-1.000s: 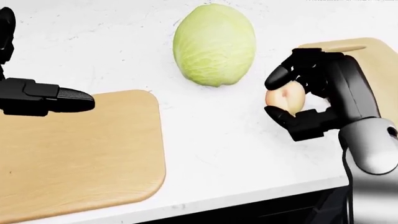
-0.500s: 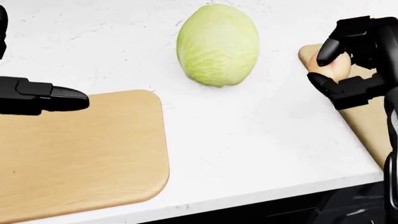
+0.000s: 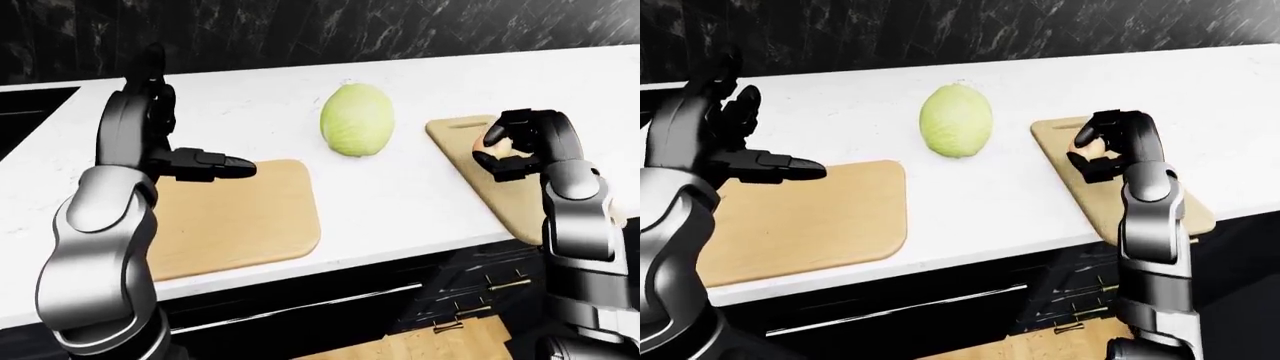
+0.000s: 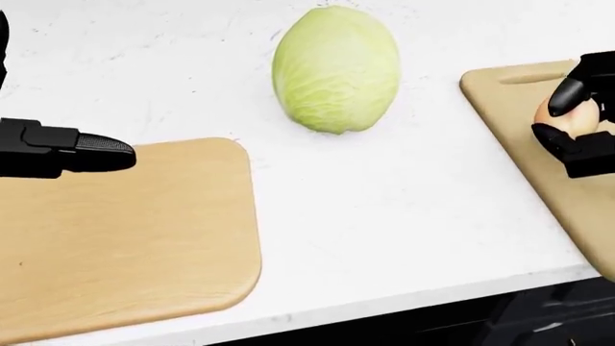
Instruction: Place the apricot and the cabbage on separate cutting boards.
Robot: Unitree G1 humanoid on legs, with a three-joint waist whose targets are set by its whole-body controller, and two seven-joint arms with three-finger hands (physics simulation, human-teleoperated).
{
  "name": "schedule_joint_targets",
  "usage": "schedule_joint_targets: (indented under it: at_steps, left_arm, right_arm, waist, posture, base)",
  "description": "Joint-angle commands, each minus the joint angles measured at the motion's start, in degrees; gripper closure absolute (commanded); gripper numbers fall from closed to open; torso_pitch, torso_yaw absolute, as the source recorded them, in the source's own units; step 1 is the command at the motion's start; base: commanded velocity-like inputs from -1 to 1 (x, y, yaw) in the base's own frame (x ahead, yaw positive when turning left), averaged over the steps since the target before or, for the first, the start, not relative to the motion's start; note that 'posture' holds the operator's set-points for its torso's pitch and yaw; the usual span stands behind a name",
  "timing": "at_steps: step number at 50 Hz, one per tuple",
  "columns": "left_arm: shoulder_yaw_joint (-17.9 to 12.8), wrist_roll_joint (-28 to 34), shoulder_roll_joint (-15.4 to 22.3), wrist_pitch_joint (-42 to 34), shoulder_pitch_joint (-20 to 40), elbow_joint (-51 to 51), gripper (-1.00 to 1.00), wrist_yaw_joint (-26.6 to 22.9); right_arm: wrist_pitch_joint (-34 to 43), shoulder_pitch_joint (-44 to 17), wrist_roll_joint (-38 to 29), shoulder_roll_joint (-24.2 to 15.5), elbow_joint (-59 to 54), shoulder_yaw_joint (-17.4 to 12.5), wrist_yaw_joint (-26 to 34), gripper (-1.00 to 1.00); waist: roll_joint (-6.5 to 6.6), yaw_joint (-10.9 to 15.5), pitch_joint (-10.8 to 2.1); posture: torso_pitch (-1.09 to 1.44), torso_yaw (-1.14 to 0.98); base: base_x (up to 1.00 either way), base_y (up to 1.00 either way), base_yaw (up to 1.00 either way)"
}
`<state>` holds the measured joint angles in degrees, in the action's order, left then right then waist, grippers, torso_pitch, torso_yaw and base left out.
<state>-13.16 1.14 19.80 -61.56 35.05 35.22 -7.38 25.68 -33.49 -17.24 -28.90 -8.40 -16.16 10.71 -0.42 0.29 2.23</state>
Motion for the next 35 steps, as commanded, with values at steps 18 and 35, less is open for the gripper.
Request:
schedule_joint_targets:
  at_steps: [18,35]
  left_arm:
    - [-0.7,0.3,1.1,1.0,1.9,1.8,-1.00,0.1]
    - [-1.1,0.2,1.2,0.7,1.2,2.6,-1.00,0.0]
  right_arm:
    - [-5.3,-4.5,0.8,-5.3,-5.5,-1.8,-5.7,0.74]
    - [-6.4,-3.4,-0.2,-5.9,-6.9,-2.1,-7.1,0.58]
  waist:
    - [-0.52,0.1,-1.48]
    - [-0.61,0.3,-1.44]
  posture:
    - [0.00,0.00]
    - [0.00,0.00]
  base:
    - [0.00,0.00,0.00]
    - [0.00,0.00,0.00]
